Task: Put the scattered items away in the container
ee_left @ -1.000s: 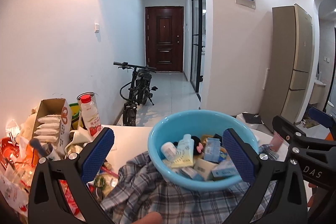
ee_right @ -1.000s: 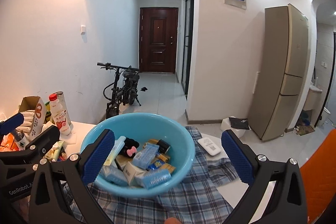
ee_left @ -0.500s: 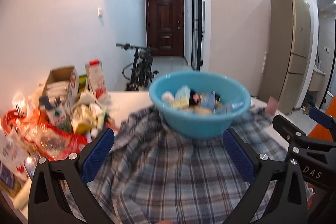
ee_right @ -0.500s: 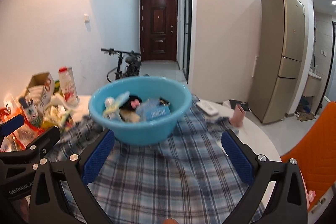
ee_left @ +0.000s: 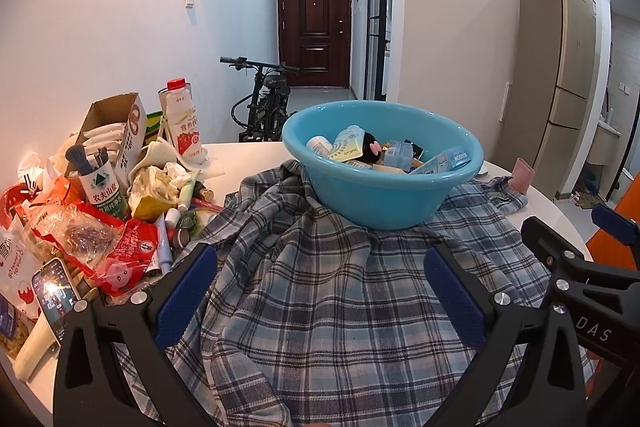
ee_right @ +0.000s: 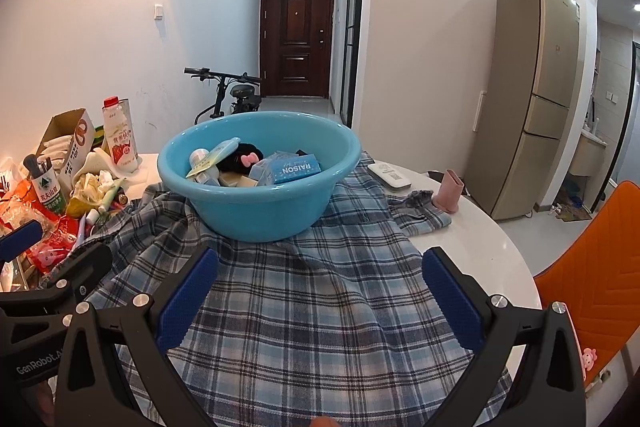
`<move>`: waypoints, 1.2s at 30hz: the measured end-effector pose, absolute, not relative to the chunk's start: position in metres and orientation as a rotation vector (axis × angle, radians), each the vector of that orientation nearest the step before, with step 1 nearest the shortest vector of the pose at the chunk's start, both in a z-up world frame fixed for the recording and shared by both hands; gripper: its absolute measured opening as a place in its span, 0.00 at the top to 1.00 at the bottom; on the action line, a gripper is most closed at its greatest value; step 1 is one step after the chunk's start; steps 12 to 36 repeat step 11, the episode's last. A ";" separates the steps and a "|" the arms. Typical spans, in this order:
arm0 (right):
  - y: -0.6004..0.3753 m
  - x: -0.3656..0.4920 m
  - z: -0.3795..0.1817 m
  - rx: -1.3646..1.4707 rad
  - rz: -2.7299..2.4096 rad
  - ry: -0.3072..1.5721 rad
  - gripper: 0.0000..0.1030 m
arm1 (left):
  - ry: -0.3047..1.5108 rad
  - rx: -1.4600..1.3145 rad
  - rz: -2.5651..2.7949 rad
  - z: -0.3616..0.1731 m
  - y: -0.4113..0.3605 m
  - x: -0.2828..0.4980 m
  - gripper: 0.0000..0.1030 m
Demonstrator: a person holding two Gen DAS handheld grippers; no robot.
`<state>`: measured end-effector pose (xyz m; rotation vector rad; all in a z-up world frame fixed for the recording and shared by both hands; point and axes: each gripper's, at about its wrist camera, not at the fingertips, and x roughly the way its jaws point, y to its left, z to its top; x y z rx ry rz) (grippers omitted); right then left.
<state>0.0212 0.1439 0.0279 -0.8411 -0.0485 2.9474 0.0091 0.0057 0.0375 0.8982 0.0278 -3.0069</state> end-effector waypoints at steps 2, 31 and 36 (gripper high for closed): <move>0.143 0.021 0.027 -0.844 2.945 -0.056 0.00 | 0.030 0.903 -3.004 0.036 0.005 0.008 0.00; 0.142 0.019 0.023 -0.859 2.942 -0.053 0.00 | 0.029 0.906 -3.002 0.033 0.003 0.007 0.00; 0.142 0.019 0.023 -0.859 2.942 -0.053 0.00 | 0.029 0.906 -3.002 0.033 0.003 0.007 0.00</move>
